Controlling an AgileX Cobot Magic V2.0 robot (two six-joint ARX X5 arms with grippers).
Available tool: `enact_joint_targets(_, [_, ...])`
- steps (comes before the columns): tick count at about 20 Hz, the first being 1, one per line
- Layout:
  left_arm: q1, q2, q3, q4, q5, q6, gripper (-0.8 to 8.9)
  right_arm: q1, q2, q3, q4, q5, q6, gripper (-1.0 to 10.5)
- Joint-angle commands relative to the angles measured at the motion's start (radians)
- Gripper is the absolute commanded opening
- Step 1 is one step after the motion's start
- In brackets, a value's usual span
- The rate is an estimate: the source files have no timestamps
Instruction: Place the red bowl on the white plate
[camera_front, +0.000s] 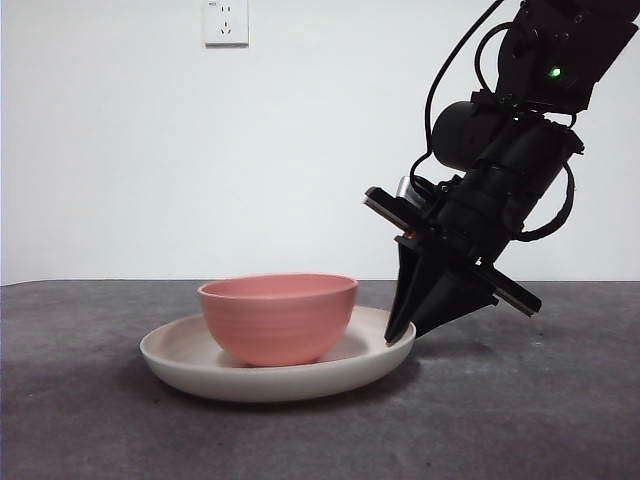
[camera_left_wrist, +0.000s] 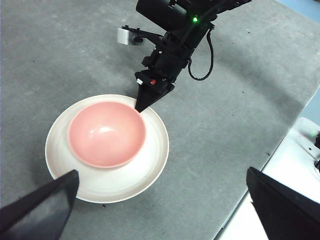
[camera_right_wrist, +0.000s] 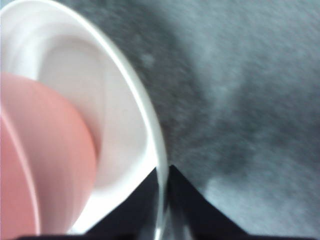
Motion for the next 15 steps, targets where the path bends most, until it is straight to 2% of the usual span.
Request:
enact_joint_targets(1, [-0.008, 0.005, 0.012, 0.008, -0.002, -0.007, 5.61, 0.006, 0.018, 0.020, 0.006, 0.003, 0.007, 1.8])
enact_joint_targets(4, [-0.008, 0.005, 0.012, 0.008, -0.002, -0.007, 5.61, 0.004, 0.000, 0.021, 0.004, 0.008, 0.007, 1.8])
enact_joint_targets(6, [-0.008, 0.005, 0.012, 0.008, -0.002, -0.007, 5.61, 0.000, -0.047, 0.021, -0.008, 0.053, 0.006, 1.9])
enact_joint_targets(8, [-0.008, 0.005, 0.012, 0.008, -0.002, -0.007, 5.61, -0.002, -0.122, 0.021, -0.030, 0.076, -0.007, 2.4])
enact_joint_targets(12, [-0.008, 0.005, 0.012, 0.008, -0.002, -0.007, 5.61, -0.001, -0.332, 0.021, -0.087, 0.070, -0.026, 4.0])
enact_joint_targets(15, [-0.008, 0.005, 0.012, 0.008, -0.002, -0.007, 5.61, 0.005, -0.496, 0.021, -0.148, 0.074, -0.055, 4.4])
